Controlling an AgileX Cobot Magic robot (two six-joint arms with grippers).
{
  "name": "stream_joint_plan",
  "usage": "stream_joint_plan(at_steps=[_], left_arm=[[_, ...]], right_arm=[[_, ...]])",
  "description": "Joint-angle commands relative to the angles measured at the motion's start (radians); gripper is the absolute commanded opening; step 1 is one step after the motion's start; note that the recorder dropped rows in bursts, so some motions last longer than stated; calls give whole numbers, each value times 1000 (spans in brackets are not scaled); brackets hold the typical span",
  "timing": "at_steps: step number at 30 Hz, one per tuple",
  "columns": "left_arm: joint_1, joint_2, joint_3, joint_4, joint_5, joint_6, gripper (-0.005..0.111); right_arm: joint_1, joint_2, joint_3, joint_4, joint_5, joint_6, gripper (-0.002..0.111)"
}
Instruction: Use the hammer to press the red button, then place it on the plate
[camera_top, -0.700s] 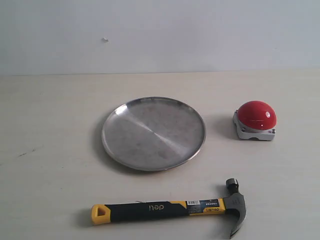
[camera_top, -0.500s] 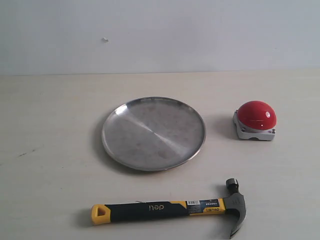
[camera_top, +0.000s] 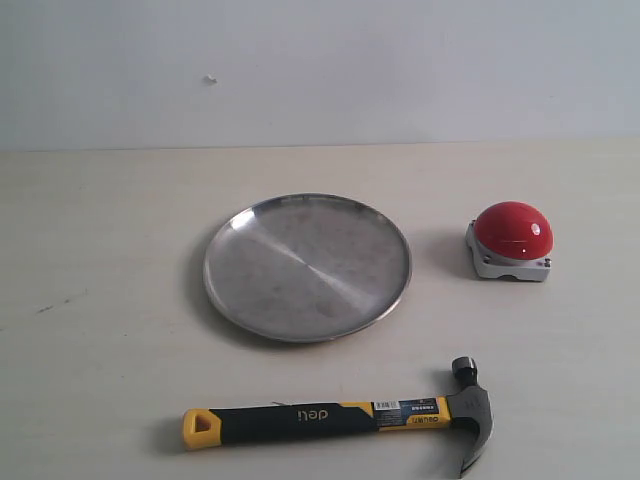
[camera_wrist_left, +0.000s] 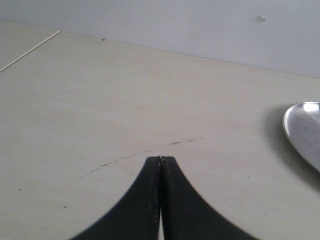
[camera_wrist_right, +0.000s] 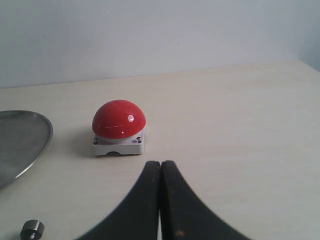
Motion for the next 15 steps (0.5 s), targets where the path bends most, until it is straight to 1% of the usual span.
stream_joint_plan(at_steps=[1,3,5,9,11,13,15], left_arm=[[5,-6,-2,-7,-2,7,0],[5,-6,-2,7,-4,19,0],[5,-6,-2,77,-51,59,0],[5,-6,-2,84,-360,53,0],[5,-6,-2,84,-417,53,0],[5,-6,-2,84,-433,51,0],[5,-6,-2,77,-463,-24,0]], right_arm=[[-5,-6,5,0,-16,-3,0],[-5,-6,5,0,-16,-3,0],[-5,-6,5,0,-16,-3,0],[-5,-6,5,0,-16,-3,0],[-5,-6,5,0,-16,-3,0],[-5,-6,5,0,-16,-3,0],[-5,-6,5,0,-16,-3,0]])
